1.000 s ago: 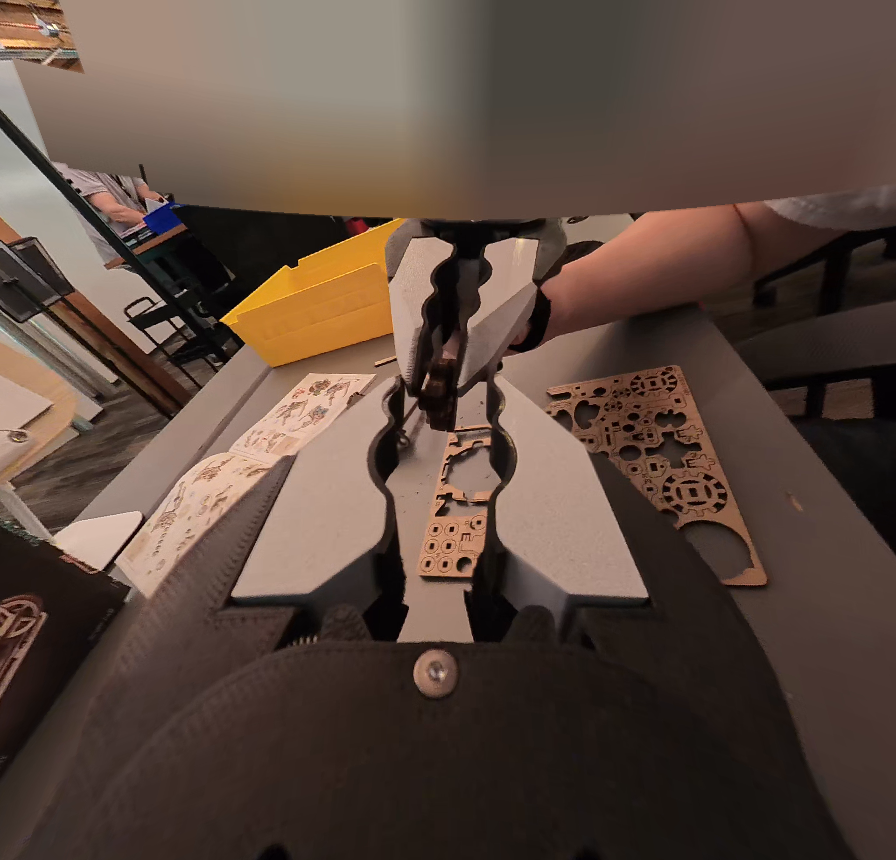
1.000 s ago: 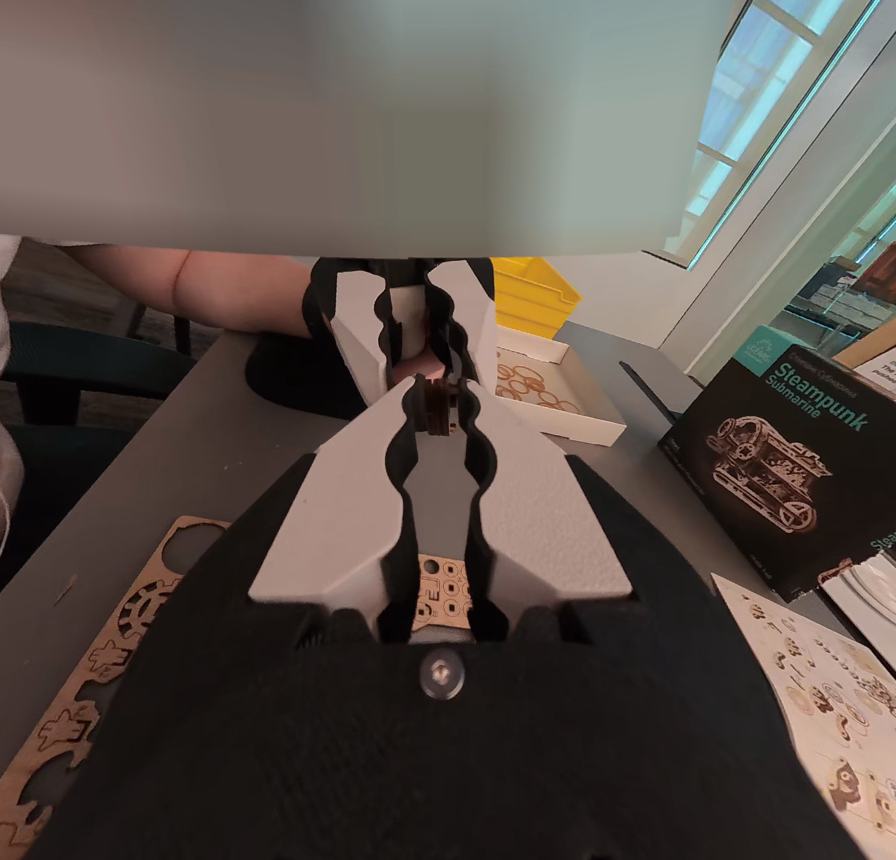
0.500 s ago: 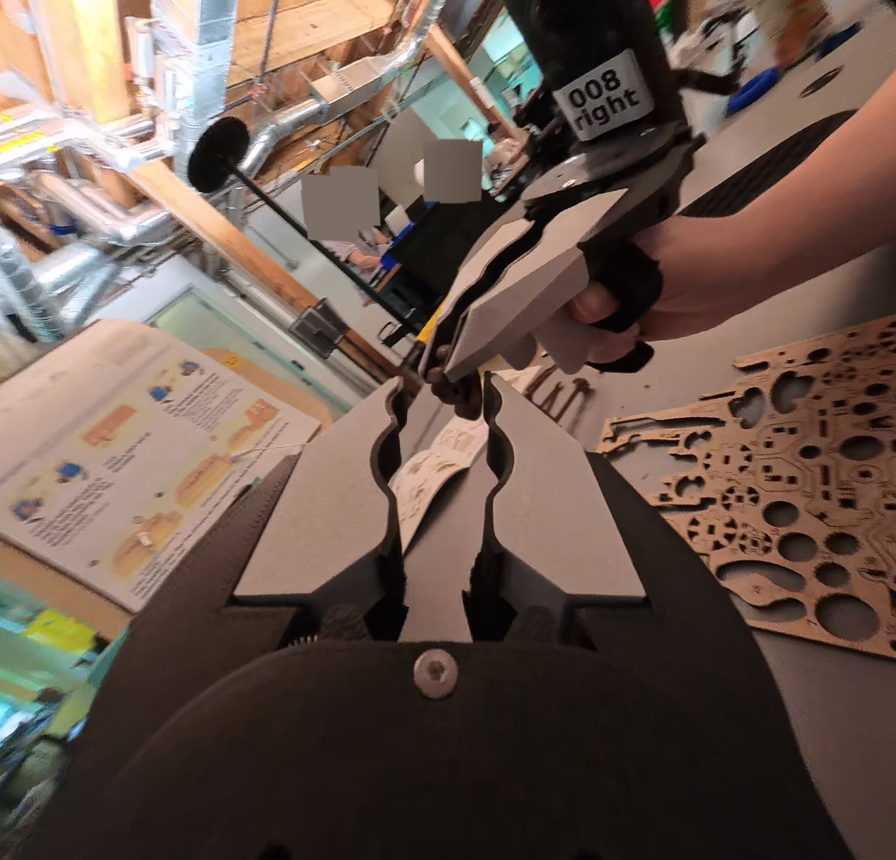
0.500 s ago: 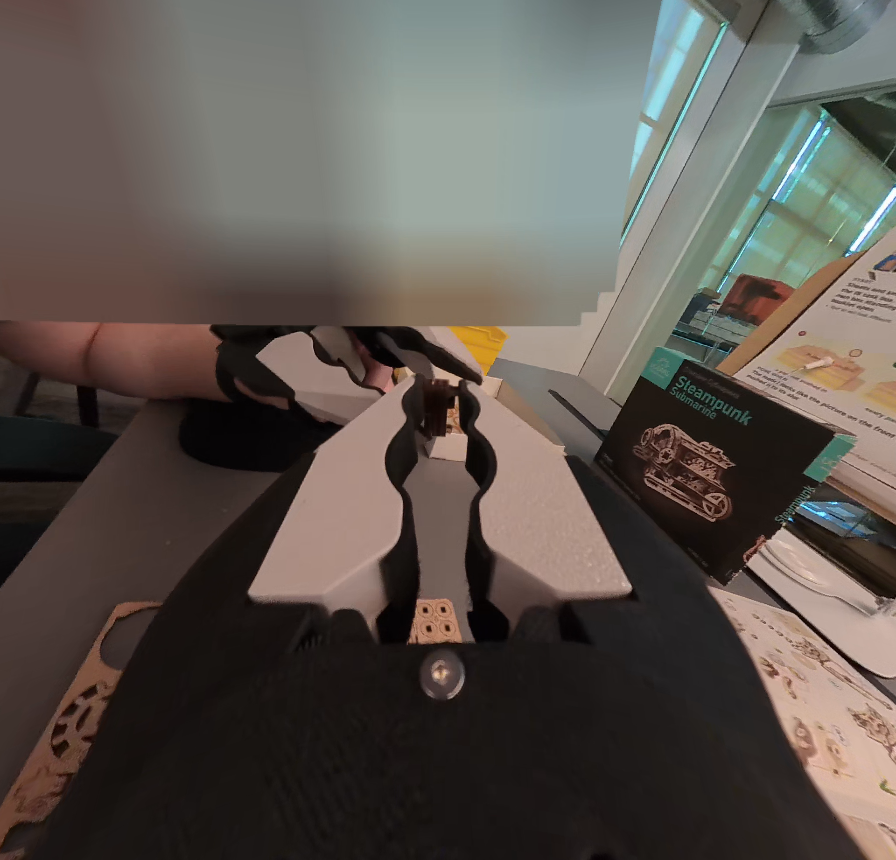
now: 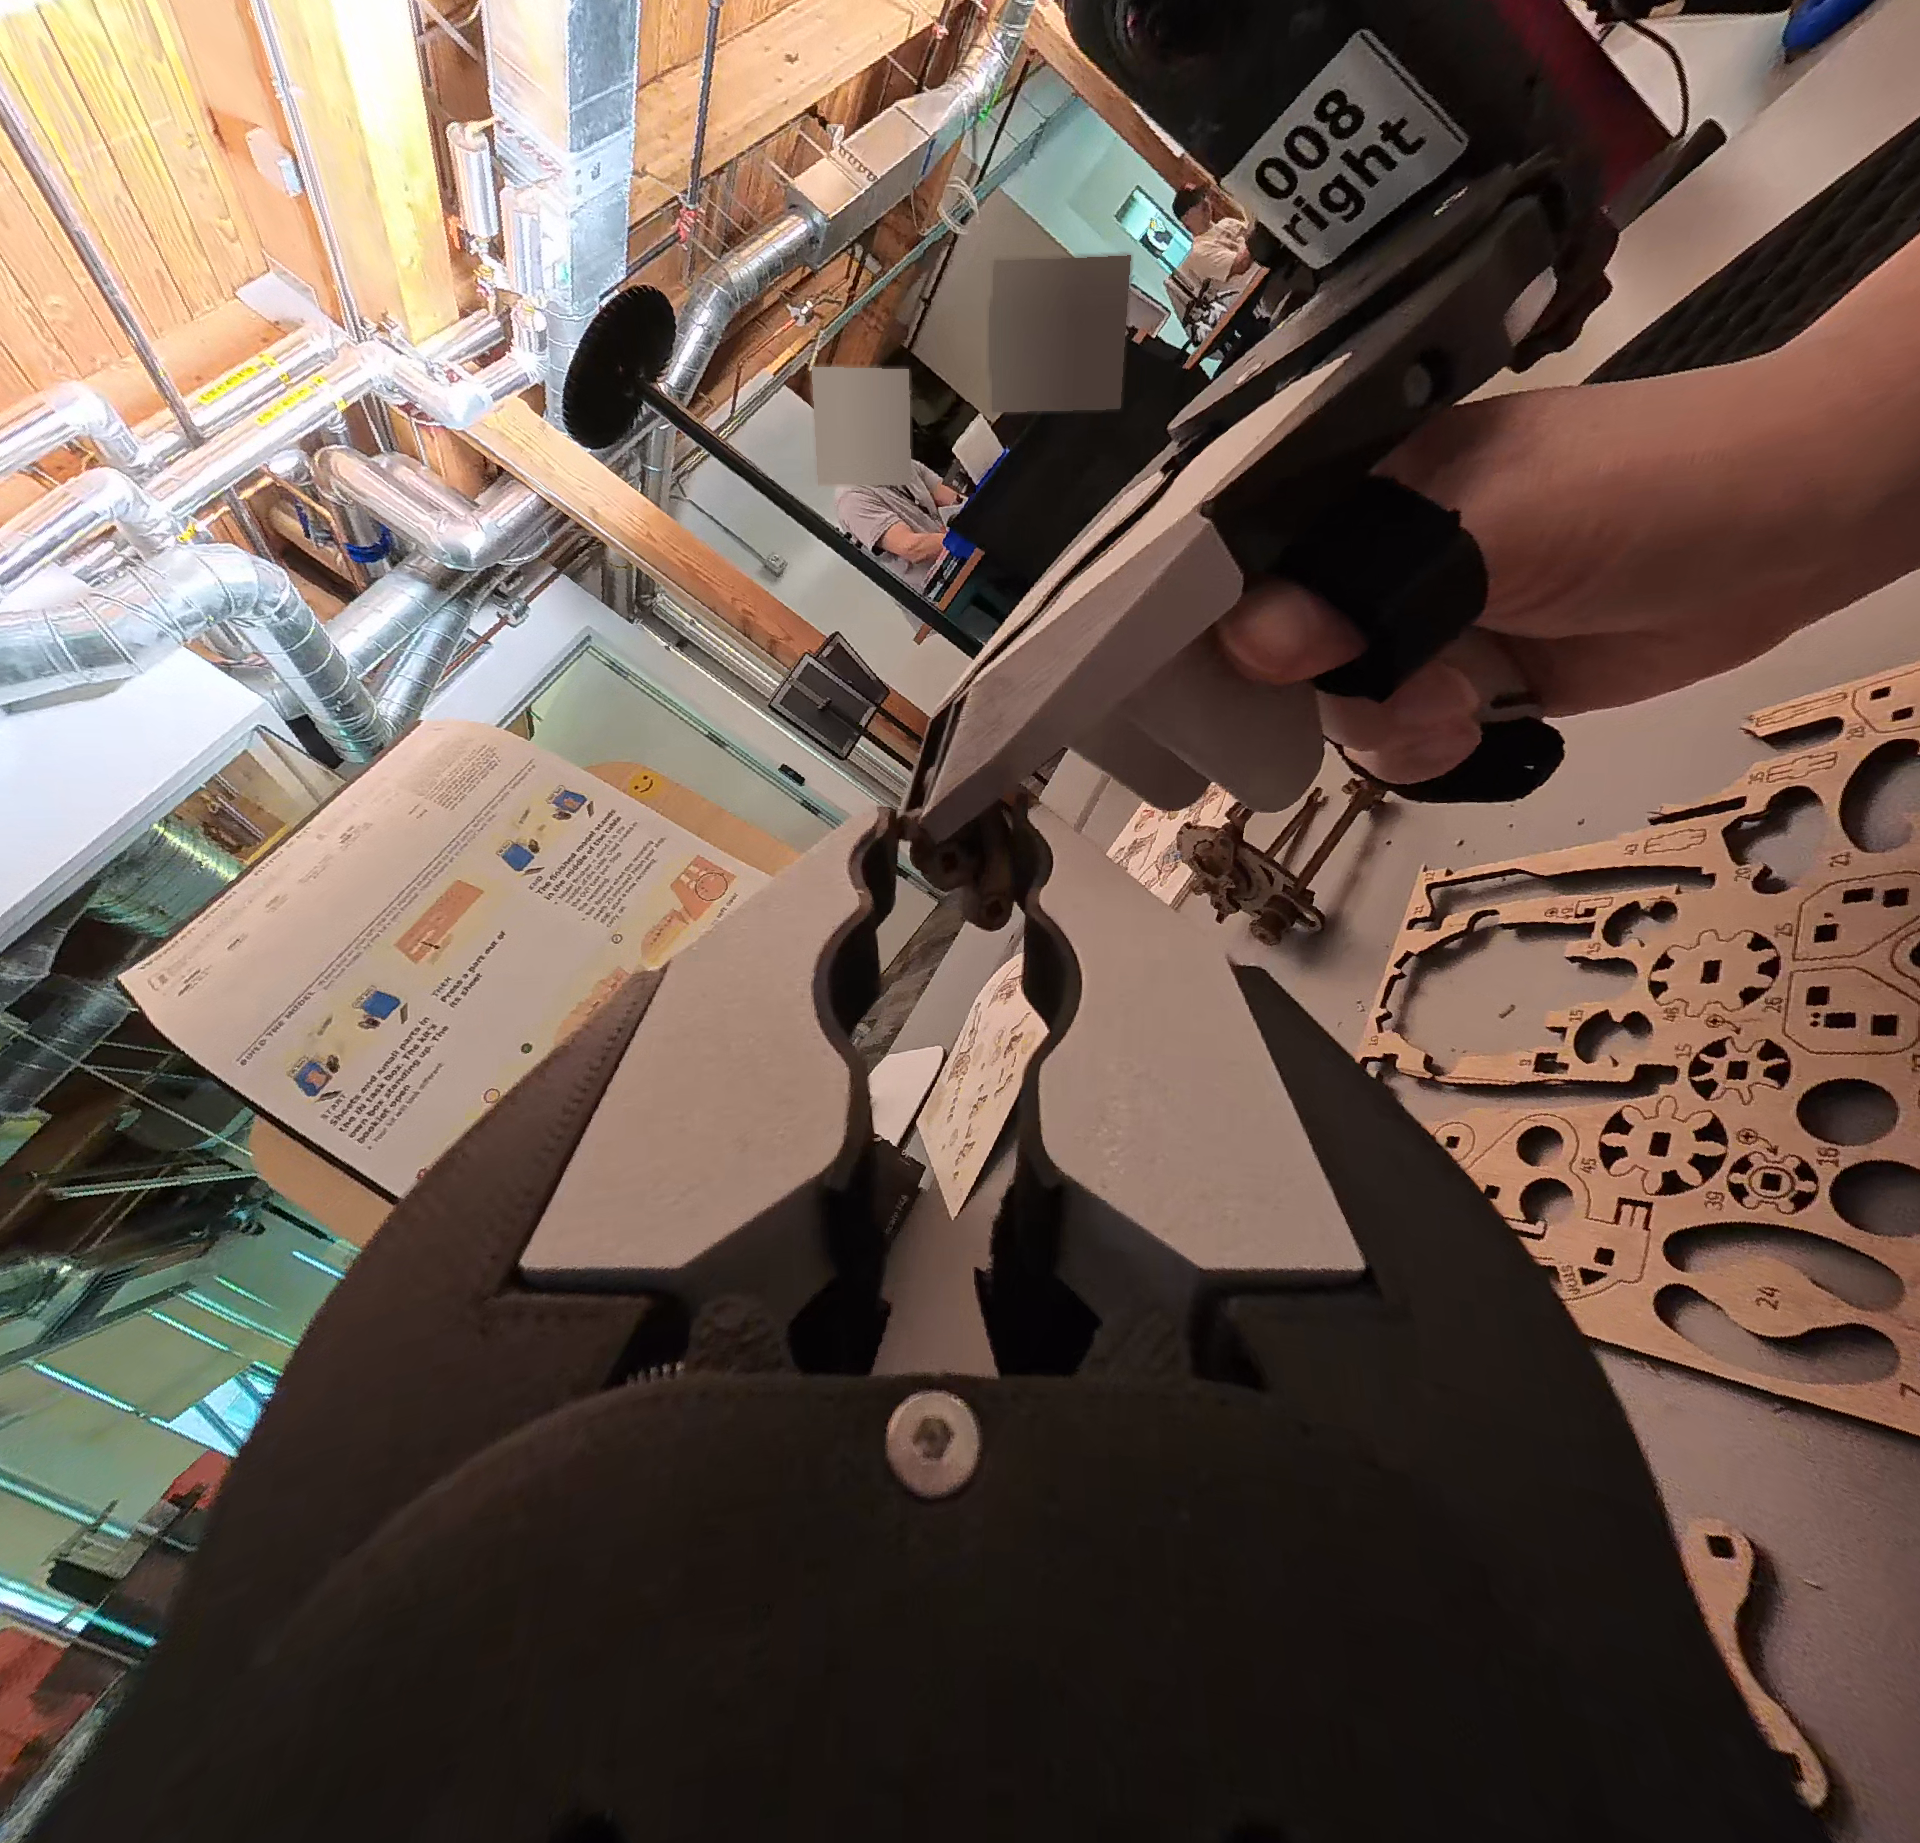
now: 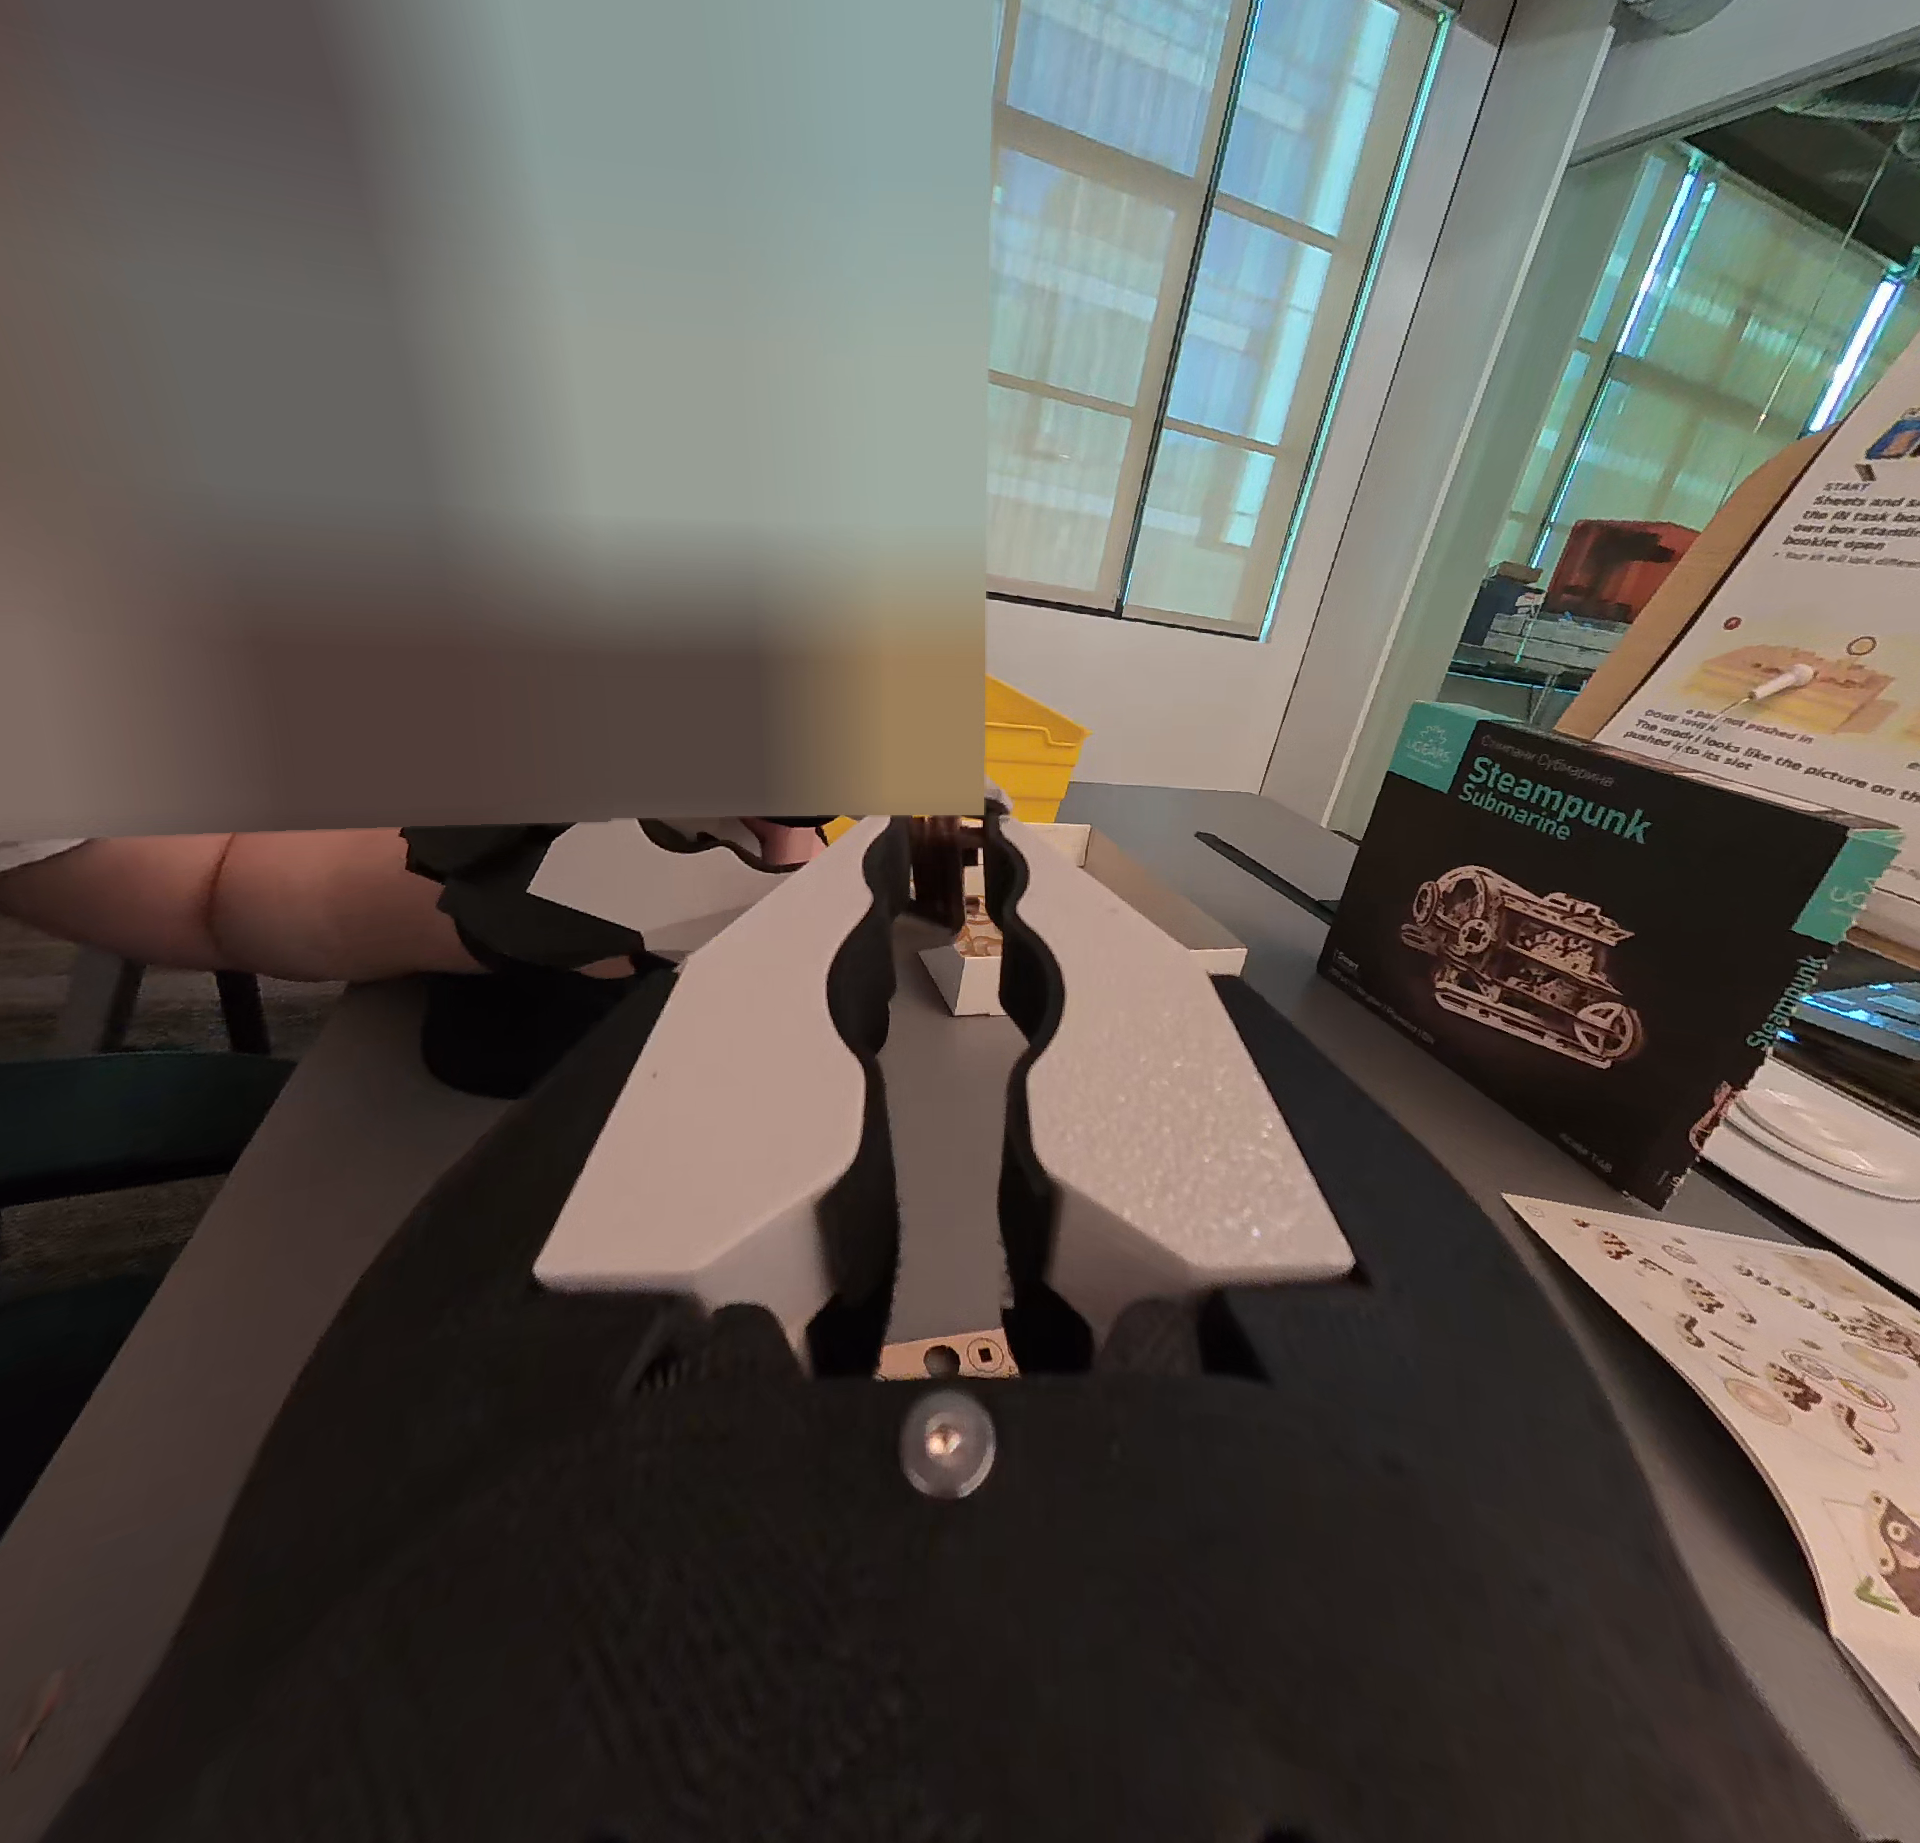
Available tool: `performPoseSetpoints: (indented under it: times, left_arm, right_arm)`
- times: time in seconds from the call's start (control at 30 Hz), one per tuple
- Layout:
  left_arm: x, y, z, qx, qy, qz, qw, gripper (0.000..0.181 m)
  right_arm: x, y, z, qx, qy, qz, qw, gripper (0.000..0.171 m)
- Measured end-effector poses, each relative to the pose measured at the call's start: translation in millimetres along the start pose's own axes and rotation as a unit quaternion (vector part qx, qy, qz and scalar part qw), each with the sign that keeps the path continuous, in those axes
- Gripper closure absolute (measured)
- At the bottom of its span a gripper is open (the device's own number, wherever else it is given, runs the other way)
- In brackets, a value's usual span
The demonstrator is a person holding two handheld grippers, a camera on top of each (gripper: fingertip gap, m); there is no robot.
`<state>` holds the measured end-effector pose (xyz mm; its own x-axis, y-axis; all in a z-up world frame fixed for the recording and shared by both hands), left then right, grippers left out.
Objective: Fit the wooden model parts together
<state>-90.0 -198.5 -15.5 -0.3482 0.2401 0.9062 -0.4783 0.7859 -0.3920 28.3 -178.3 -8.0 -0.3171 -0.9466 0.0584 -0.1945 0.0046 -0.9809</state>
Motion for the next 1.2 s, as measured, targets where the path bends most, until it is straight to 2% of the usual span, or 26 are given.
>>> performPoseSetpoints:
  times: [0.2,0.37,0.63,0.8,0.9,1.2]
  left_arm:
    - [0,0,0,-0.006,0.004,0.007,1.0,0.162]
    - [-1,0,1,-0.021,0.006,0.008,1.0,0.162]
    - [0,11,-2,-0.053,0.105,0.141,0.983,0.156]
    - [-4,7,2,-0.09,0.143,0.143,0.975,0.161]
    - [-7,6,3,-0.094,0.155,0.127,0.975,0.166]
    - [-8,8,2,-0.085,0.173,0.135,0.972,0.167]
  right_arm:
    - [-1,0,1,0.001,-0.011,-0.003,1.0,0.159]
    - [0,-4,6,0.003,-0.026,0.058,0.998,0.159]
    - [3,-7,14,0.004,-0.089,0.124,0.988,0.159]
    - [3,-1,13,0.032,-0.133,0.122,0.983,0.159]
    - [3,4,13,0.045,-0.154,0.12,0.98,0.159]
    - [-7,8,14,0.05,-0.184,0.05,0.98,0.16]
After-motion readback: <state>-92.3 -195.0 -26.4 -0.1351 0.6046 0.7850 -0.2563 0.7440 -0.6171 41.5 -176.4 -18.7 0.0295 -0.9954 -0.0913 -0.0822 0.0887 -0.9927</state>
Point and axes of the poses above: each gripper's, where its closed fingertips meet, z back along the fingers, y out of its underside, x = y × z across the jaws, the point moved 8 cm from there along z, back along the fingers, and after that the axes turned 13 degrees about -z, right-handed, at the moved point
